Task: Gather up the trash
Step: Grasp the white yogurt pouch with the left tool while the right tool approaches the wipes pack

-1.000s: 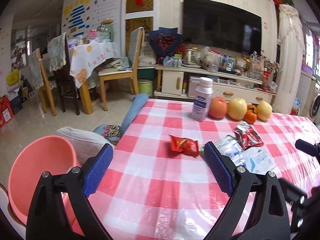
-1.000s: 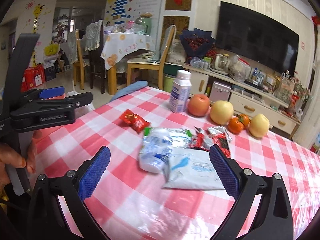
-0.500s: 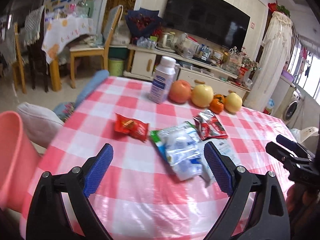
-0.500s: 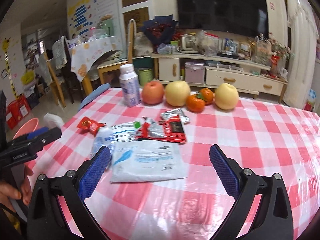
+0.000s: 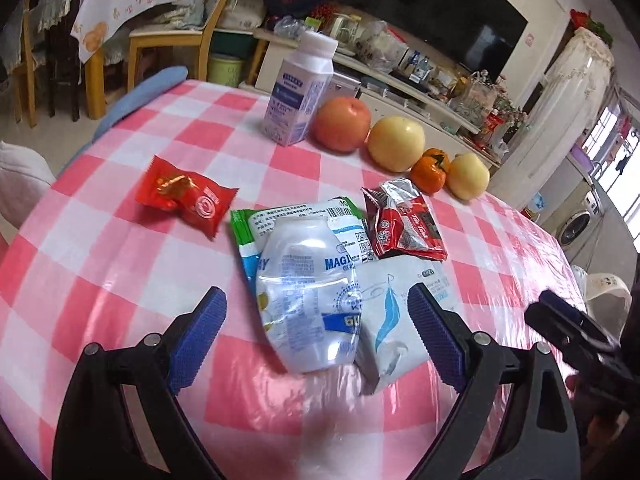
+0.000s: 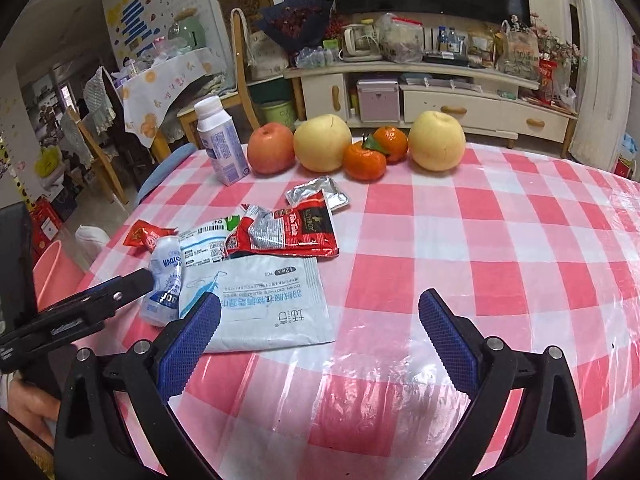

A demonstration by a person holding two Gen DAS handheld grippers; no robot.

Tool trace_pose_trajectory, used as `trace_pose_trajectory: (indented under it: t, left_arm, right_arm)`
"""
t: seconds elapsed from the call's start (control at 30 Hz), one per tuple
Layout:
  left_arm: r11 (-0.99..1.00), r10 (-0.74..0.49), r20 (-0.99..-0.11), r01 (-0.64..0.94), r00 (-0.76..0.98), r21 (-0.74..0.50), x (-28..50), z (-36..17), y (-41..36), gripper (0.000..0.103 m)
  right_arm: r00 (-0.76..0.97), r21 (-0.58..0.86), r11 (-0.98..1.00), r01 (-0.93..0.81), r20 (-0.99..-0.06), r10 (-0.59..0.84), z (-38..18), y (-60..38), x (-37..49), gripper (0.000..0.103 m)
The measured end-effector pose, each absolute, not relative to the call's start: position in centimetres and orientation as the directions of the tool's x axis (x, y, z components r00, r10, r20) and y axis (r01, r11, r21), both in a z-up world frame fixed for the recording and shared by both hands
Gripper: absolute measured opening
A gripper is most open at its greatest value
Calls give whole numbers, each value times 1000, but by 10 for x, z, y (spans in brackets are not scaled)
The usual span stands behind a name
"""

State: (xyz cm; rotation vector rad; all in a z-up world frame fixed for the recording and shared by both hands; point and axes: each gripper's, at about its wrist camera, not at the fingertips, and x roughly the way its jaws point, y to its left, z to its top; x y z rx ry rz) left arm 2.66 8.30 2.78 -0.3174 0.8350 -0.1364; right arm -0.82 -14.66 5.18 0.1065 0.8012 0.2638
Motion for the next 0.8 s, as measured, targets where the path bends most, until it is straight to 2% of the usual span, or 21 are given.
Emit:
trace_pose_trajectory:
  t: [0.13,0.27,0.37,0.63,0.8]
  left_arm:
    - [947,-220,-725,-36,652,-319,40,22,77,87]
    - [957,-184,-745,-56,641,-284,47,18,72,70]
    - [961,-166,-751,-68,639,-270,49,16,72,62]
    - [962,-161,-750,-69,641,-265,45,17,81,62]
    - [962,-145,-744,-84,652,-261,35,23,96,62]
  right_arm:
    - [625,196,953,-230,-722,299,44,-139,-4,98]
    - [589,191,943,-271,-742,320,37,-128,1,98]
    - [572,200,938,-282,-750,332,33,-124,5,98]
    - [510,237,924,-301,-779,366,15,-113,23,98]
    - [472,212,915,-343,-804,363,3,-94,24,98]
